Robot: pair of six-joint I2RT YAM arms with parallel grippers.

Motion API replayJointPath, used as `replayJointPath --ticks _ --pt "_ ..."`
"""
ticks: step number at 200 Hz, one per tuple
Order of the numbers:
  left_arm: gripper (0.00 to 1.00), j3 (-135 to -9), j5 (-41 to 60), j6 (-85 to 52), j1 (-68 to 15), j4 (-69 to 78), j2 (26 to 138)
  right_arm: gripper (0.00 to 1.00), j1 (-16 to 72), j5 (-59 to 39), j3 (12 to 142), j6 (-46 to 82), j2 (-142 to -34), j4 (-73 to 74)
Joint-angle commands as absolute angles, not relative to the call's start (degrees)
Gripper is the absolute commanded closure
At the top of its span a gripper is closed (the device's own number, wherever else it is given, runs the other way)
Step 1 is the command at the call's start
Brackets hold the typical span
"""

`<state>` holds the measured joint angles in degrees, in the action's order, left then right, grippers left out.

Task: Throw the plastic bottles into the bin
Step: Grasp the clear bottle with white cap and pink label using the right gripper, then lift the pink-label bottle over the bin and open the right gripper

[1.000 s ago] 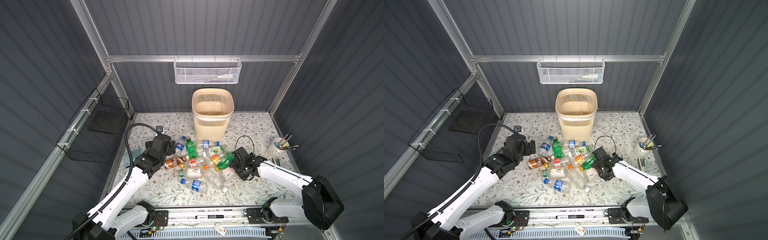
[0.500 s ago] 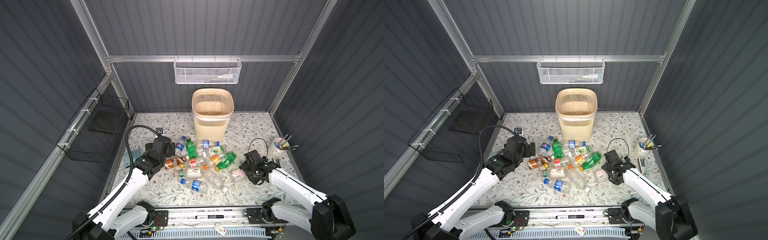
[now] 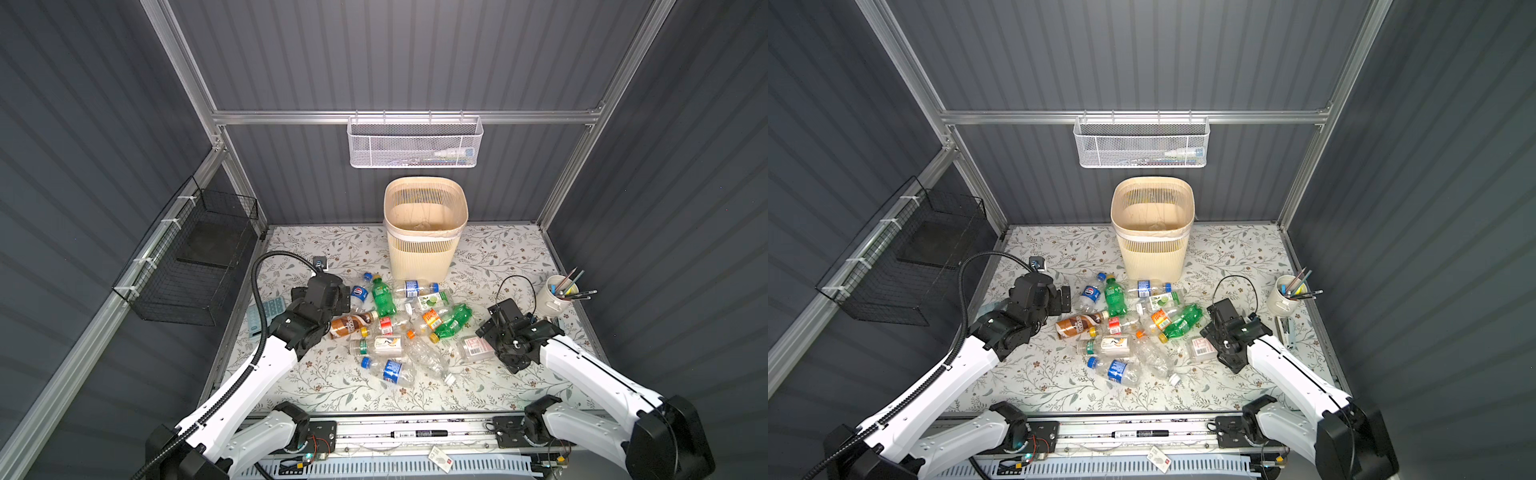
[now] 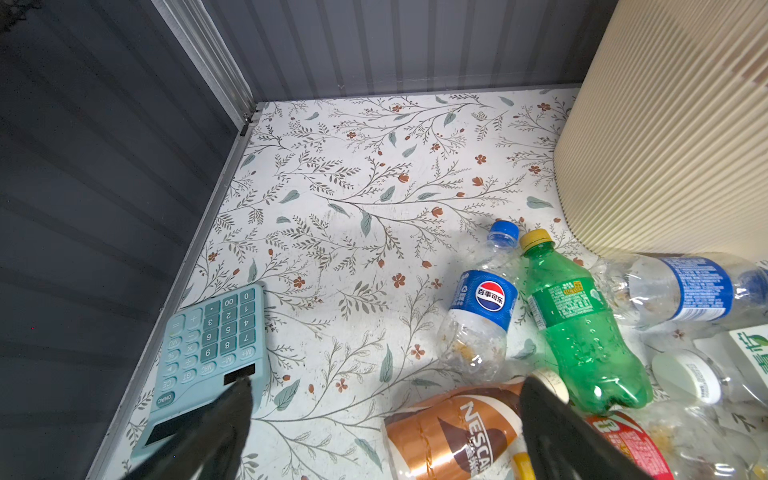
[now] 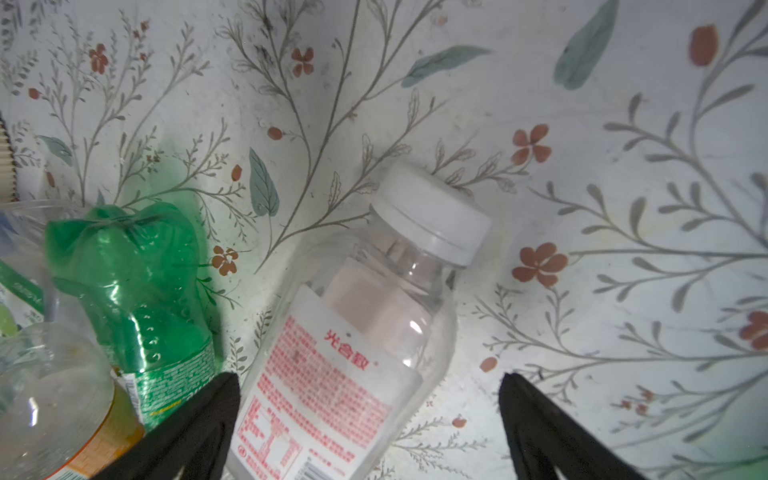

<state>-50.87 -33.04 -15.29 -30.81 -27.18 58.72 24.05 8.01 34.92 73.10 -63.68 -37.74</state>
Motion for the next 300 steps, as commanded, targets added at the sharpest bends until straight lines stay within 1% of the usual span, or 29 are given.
replayJointPath --ticks 1,32,48,61,93,110,134,156,177,193,211,223,240,253,263,273,287,293,300 --pt "0.0 -50.3 -33.0 -15.2 -30.7 -27.1 57.8 0.01 24.4 7.9 36.5 74.5 -67.3 -36.4" --pt "0.0 -50.3 -33.4 -15.2 -30.7 -27.4 57.7 0.01 24.1 8.0 35.4 74.4 -70.9 -34.2" --pt "0.0 -50.4 -33.5 -15.0 -30.7 -27.5 57.9 0.05 24.0 7.7 34.3 74.0 -71.7 -33.0" --pt "0.0 -50.4 -33.7 -14.9 -30.6 -27.7 58.0 0.1 23.8 7.3 33.5 73.4 -72.2 -32.4" --pt "0.0 -50.5 -33.7 -14.9 -30.6 -27.6 58.3 0.3 23.7 7.7 32.5 71.6 -70.6 -32.5" --pt "0.0 -50.4 -33.6 -15.0 -30.6 -27.5 58.5 0.38 23.6 8.5 33.0 70.1 -69.0 -33.9" --pt "0.0 -50.3 -33.9 -15.6 -30.6 -27.4 58.8 0.44 23.6 10.6 35.3 65.6 -64.5 -35.3" --pt "0.0 -49.9 -34.2 -16.3 -30.6 -27.5 58.5 0.47 21.9 15.0 42.1 56.9 -56.1 -38.0" --pt "0.0 -49.2 -34.2 -17.5 -30.7 -27.3 58.2 0.49 17.8 18.9 54.0 46.7 -50.4 -39.3" --pt "0.0 -48.7 -33.7 -18.4 -30.7 -27.1 58.1 0.49 14.8 21.0 63.5 40.3 -48.6 -37.6" --pt "0.0 -48.1 -32.8 -19.3 -30.7 -26.6 58.3 0.49 14.1 22.8 72.6 34.1 -49.2 -32.4" --pt "0.0 -48.1 -32.0 -19.7 -30.7 -26.5 58.6 0.49 14.0 22.0 76.8 31.9 -51.2 -27.2" --pt "0.0 -48.1 -31.1 -20.1 -30.7 -26.2 58.9 0.49 14.1 17.6 81.9 31.0 -56.5 -18.6" --pt "0.0 -48.0 -30.1 -20.2 -30.6 -26.0 59.2 0.49 14.1 11.6 87.4 32.5 -63.4 -15.2" --pt "0.0 -48.0 -29.7 -20.5 -30.7 -25.9 59.6 0.48 14.7 5.4 92.6 33.7 -71.2 -13.9" --pt "0.0 -48.1 -29.4 -20.7 -30.6 -25.9 59.9 0.47 15.7 -0.9 100.1 33.8 -79.7 -16.3" --pt "0.0 -48.2 -29.0 -21.0 -30.7 -26.2 60.4 0.43 17.6 -8.0 114.0 32.2 -93.1 -26.0" --pt "0.0 -48.2 -29.0 -21.0 -30.6 -26.4 60.6 0.4 18.2 -10.2 120.5 31.3 -98.5 -31.0" --pt "0.0 -48.5 -28.9 -21.2 -30.7 -26.8 60.7 0.33 18.7 -10.7 128.5 30.1 -104.0 -37.2"
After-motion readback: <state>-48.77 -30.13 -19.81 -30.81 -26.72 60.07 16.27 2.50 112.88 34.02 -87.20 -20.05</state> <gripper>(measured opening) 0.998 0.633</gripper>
